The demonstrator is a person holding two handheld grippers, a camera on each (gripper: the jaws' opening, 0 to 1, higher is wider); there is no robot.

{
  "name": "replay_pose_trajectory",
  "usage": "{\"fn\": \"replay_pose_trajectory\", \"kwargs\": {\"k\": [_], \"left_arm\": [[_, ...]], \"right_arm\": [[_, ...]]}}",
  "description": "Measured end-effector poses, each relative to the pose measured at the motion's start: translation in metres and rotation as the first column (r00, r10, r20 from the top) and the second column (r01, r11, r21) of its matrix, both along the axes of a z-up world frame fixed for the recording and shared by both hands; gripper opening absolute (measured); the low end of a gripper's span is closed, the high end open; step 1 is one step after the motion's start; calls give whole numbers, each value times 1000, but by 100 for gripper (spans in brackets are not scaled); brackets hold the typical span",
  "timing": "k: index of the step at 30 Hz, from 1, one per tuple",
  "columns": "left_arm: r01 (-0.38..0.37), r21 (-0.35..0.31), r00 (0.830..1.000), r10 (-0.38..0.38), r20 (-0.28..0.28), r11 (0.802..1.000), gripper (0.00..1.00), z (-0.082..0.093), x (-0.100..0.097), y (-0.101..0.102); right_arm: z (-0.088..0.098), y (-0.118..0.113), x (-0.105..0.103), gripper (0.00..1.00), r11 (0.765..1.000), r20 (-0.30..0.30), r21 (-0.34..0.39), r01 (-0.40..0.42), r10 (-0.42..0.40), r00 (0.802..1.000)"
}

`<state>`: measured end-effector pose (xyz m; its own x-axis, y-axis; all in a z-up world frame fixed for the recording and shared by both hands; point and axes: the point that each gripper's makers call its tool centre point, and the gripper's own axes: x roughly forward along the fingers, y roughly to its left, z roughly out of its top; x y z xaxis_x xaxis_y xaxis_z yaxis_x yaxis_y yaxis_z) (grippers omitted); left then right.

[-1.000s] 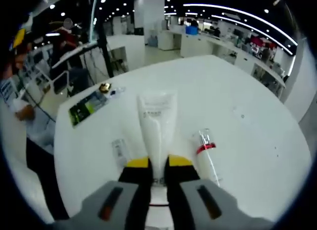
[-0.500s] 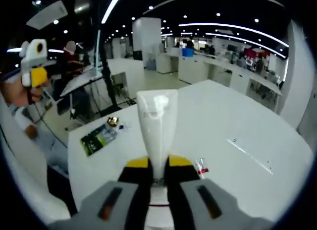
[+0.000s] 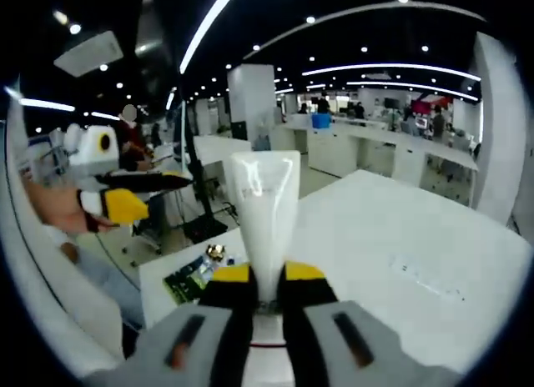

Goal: Arrange the skincare products in the storage area until every visible bottle or jar stands upright without overlapping.

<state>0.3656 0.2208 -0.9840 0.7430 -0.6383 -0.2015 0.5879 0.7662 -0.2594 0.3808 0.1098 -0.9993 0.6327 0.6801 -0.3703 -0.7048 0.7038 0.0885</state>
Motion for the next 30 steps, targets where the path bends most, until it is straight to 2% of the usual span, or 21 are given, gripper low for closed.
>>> {"fn": "replay_pose_trajectory", "kwargs": {"k": [5, 11, 18, 21, 24, 25, 30], "left_arm": [[29, -25, 1000, -29, -5, 999, 79, -5, 0, -5], [73, -48, 997, -74, -25, 996, 75, -22, -2, -10], [102, -89, 994, -106, -39, 991, 75, -31, -10, -7], [84, -140, 993, -95, -76, 987, 75, -35, -14, 0], [53, -221, 989, -82, -126, 974, 75, -33, -14, 5], [40, -263, 987, -79, -140, 964, 75, -30, -14, 8], [48, -315, 984, -99, -148, 948, 75, -21, -12, 9]], "right_arm": [[11, 2, -6, 9, 1000, 10, 8, 7, -7, 1000], [23, 5, -16, 10, 1000, 37, 23, 21, -22, 999], [11, 12, -29, 10, 998, 19, 32, 48, -49, 999], [8, 21, -35, 10, 998, 17, 36, 44, -45, 999], [9, 28, -39, 10, 999, 20, 35, 36, -37, 999], [10, 30, -41, 10, 999, 23, 33, 35, -35, 999], [20, 34, -46, 10, 999, 52, 29, 33, -34, 998]]}}
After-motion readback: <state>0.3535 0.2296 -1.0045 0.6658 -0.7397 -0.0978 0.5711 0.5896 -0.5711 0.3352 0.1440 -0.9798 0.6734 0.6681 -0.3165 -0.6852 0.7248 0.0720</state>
